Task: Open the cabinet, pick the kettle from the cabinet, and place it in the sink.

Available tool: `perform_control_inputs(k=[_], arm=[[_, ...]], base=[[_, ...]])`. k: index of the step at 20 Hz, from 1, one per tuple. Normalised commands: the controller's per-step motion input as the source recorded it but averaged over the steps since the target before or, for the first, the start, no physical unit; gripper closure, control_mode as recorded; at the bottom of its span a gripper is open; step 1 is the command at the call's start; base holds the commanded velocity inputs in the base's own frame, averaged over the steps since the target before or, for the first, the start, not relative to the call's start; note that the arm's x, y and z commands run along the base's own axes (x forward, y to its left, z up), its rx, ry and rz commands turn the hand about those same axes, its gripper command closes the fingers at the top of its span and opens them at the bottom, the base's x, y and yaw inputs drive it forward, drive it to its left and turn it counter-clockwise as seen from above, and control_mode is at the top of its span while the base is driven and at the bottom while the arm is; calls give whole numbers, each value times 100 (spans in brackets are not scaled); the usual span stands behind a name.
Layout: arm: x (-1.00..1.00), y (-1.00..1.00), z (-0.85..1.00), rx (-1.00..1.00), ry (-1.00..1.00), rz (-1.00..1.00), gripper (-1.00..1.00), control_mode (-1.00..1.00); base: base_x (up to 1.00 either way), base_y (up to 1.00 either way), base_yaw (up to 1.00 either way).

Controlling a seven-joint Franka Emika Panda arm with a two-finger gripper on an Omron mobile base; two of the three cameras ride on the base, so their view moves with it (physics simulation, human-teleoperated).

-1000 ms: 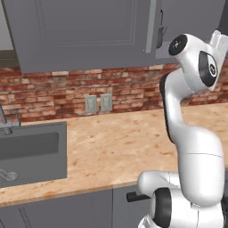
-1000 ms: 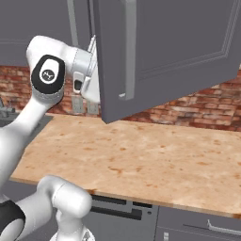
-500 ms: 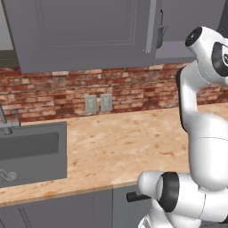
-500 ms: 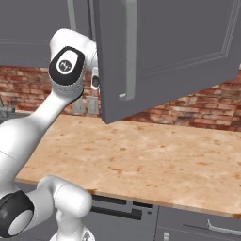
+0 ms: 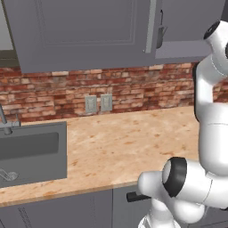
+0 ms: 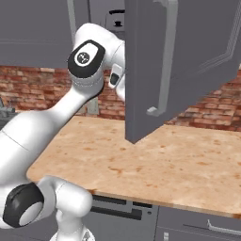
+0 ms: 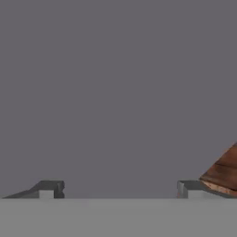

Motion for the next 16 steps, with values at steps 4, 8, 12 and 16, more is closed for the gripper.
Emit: perform_control_inputs(k=[4,8,12,16], arm=[[-24,-54,0,0,-1,-20,-100,-100],[-26,-57,-3,0,-1,-16,-100,-100],[-20,-28,-13,0,0,-7,-100,-100],[-12,31,-22,-12,-8,4,-100,-100]], base=[[0,0,0],[0,0,0],[0,0,0],[0,0,0]])
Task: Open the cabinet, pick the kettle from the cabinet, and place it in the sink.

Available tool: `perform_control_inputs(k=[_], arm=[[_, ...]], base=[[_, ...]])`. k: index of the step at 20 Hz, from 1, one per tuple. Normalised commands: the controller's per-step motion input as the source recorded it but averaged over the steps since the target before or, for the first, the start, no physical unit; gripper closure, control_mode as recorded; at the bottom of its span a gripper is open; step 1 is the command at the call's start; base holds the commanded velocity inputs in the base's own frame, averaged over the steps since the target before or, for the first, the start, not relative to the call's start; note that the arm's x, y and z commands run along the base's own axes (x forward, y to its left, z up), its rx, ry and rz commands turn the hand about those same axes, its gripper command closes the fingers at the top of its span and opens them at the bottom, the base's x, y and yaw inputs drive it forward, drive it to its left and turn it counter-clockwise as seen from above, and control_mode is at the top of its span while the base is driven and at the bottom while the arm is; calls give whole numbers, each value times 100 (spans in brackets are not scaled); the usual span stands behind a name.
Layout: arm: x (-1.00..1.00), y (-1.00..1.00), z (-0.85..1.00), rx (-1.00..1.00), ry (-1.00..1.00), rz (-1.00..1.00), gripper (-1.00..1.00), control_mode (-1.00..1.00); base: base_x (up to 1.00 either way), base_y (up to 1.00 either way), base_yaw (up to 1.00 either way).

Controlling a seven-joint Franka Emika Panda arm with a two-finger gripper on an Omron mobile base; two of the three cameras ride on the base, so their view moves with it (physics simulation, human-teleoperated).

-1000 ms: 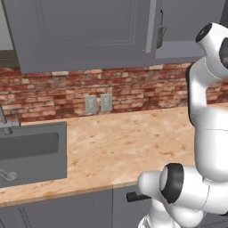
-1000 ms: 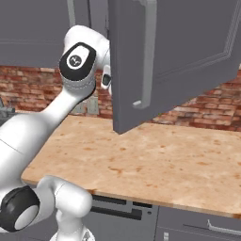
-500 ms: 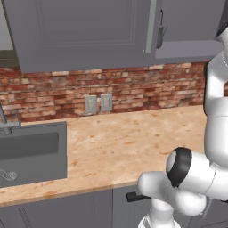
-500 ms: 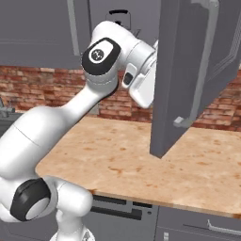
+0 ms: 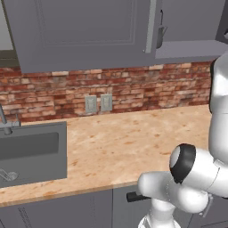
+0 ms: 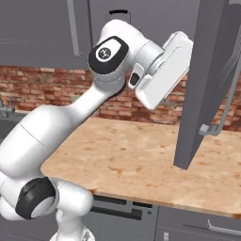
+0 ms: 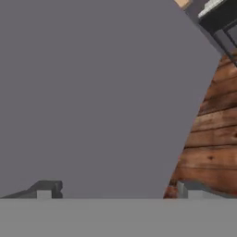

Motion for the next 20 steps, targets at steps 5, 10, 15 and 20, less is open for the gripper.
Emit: perform_control_inputs(k=[5,10,15,20], arm=[[-6,62,-11,-21,-11,22,-100,-100],[-12,60,-1,-26,1,35,-100,-100],[-23,54,0,-29,12,45,-100,-100],[-25,48,5,-32,19,52,-100,-100]], base=[[0,0,0],[0,0,0],[0,0,0],[0,0,0]])
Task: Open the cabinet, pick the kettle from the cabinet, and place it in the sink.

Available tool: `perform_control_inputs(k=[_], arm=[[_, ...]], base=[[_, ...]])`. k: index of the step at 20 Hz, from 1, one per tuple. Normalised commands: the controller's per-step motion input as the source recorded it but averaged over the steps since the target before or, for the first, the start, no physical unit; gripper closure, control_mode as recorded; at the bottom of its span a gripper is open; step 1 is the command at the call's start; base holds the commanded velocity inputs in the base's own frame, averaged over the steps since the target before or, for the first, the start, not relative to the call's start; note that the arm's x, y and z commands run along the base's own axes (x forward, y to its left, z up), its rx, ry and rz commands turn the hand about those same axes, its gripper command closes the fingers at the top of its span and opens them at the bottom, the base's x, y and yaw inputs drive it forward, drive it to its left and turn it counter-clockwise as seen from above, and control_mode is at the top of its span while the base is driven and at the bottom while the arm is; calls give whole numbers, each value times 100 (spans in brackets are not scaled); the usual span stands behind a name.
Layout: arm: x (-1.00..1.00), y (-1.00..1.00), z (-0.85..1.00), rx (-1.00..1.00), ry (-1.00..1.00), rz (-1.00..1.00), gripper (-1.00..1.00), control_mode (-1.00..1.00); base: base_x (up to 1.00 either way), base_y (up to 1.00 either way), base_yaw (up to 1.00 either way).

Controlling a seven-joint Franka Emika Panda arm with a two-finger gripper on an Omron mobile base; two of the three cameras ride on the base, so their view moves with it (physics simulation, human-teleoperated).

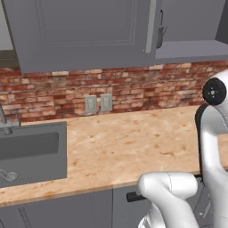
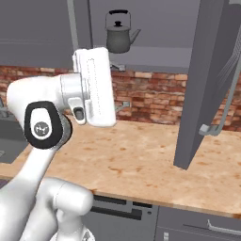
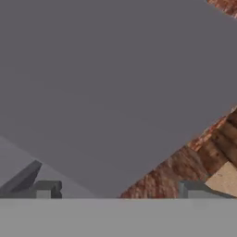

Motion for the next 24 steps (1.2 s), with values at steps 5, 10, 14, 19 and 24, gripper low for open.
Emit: perform_control_inputs(k=[5,10,14,19,24], arm=[[-21,49,10,-30,23,50,-100,-100],[-13,56,13,-24,21,40,-100,-100],[-1,66,16,-20,19,21,-100,-100],[0,67,15,-18,21,14,-100,-100],[10,67,9,-21,14,6,-100,-100]], base=[[0,0,0],[0,0,0],[0,0,0],[0,0,0],[0,0,0]])
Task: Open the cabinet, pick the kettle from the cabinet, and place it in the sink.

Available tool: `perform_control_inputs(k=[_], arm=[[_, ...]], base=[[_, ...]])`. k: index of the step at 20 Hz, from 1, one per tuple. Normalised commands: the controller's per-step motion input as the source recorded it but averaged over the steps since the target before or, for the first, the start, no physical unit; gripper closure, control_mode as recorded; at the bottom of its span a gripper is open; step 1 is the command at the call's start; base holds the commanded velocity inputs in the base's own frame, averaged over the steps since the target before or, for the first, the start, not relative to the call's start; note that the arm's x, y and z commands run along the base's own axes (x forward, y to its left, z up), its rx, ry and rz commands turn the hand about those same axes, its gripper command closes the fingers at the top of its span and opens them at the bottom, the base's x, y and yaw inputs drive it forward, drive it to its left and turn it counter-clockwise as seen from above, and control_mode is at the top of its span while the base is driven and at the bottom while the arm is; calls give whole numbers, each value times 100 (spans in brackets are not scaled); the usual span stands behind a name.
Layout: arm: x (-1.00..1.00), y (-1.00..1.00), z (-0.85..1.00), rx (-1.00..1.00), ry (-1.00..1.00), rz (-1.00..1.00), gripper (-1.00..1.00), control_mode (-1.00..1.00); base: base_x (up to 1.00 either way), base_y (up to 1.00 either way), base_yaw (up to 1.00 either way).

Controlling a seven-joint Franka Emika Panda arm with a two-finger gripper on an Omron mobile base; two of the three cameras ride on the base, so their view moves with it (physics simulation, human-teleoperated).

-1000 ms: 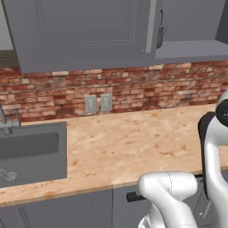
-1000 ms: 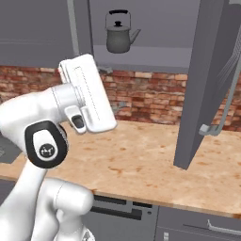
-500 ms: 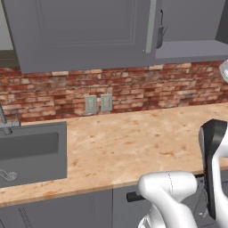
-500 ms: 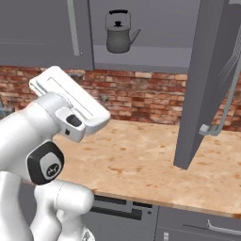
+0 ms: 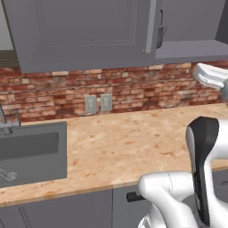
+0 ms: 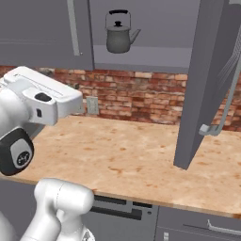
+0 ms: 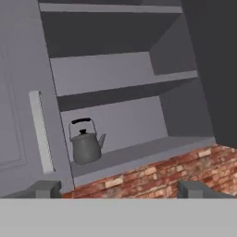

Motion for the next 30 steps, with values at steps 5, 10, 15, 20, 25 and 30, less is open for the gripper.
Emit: perform_control_inputs(k=[5,10,15,20,25,30], arm=[[36,60,3,-13,9,0,-100,-100],[51,45,2,-5,6,0,-100,-100],[55,25,3,0,8,0,-100,-100],[59,13,4,0,13,0,-100,-100],[54,0,6,0,14,2,-100,-100],[37,-1,17,-2,16,0,-100,-100]], base=[[0,0,0],[0,0,0],[0,0,0],[0,0,0],[0,0,0],[0,0,0]])
